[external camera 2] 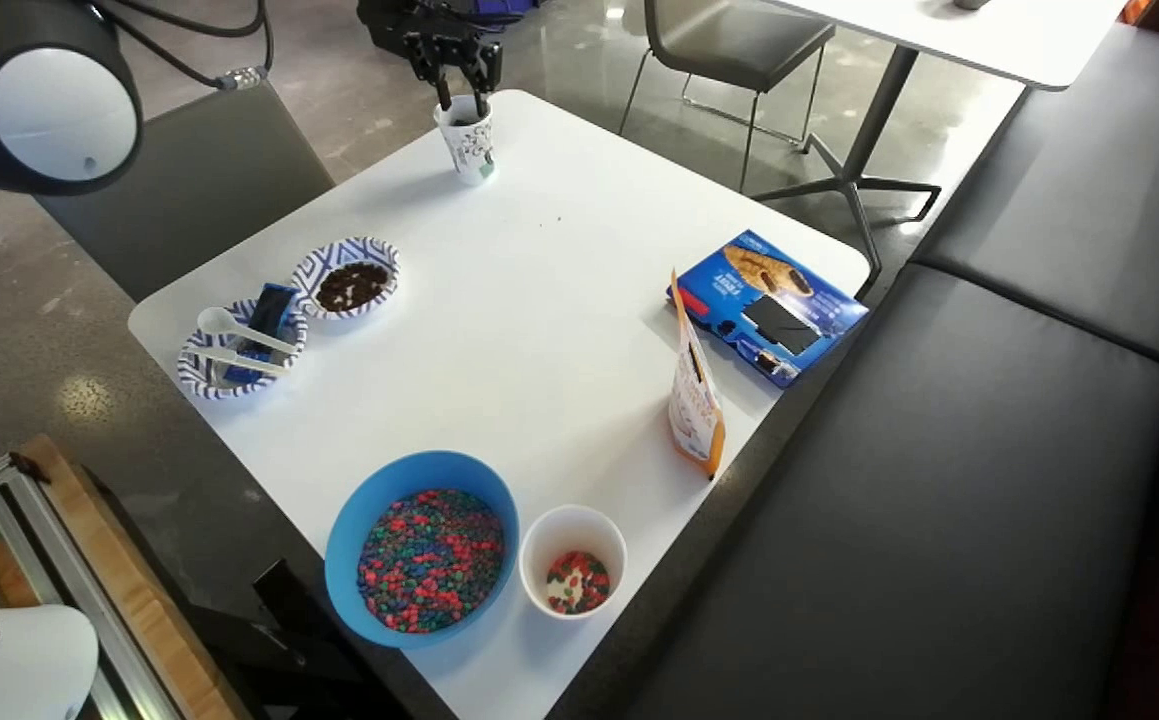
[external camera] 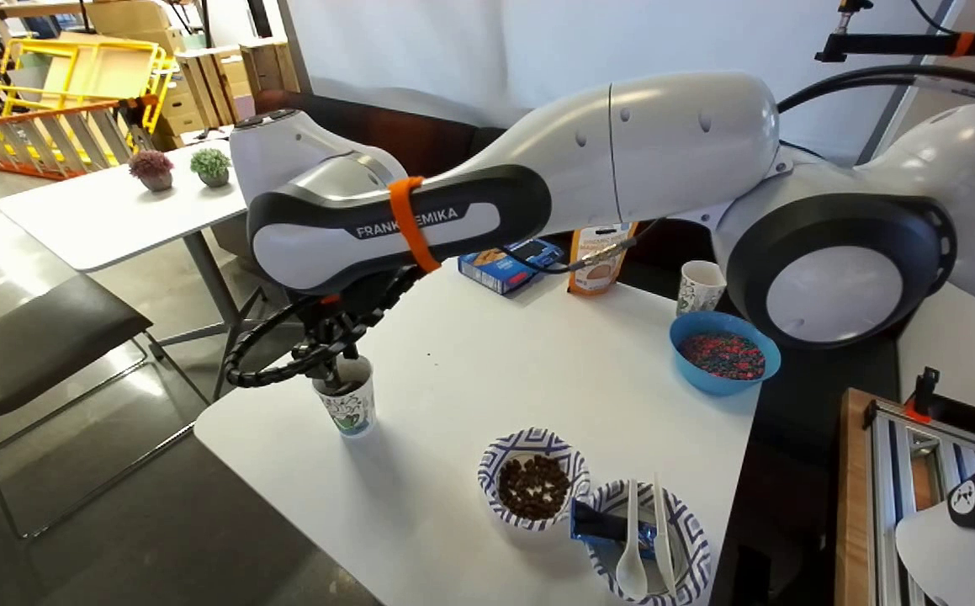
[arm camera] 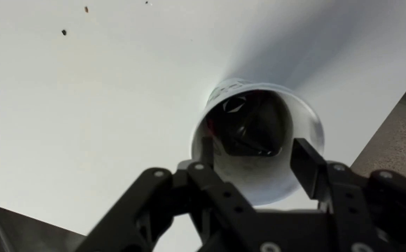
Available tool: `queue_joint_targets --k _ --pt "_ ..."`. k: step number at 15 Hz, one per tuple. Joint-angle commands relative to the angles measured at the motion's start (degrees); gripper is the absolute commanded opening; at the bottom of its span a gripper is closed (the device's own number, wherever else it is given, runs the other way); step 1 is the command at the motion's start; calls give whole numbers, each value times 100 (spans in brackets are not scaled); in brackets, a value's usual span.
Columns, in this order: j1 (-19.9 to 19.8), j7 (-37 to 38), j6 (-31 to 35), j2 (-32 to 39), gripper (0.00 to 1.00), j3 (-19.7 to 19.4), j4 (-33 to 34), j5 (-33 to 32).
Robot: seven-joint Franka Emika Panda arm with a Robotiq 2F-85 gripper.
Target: Remove the black object from the coffee cup on the left.
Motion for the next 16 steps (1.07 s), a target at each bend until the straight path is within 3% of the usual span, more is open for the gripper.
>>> queue_joint_targets --k 1,7,16 --pt "68 -79 -217 262 56 2 417 -15" --pt "42 -90 -165 436 54 -50 511 -42" --pt "96 -216 -289 638 64 -70 676 -55"
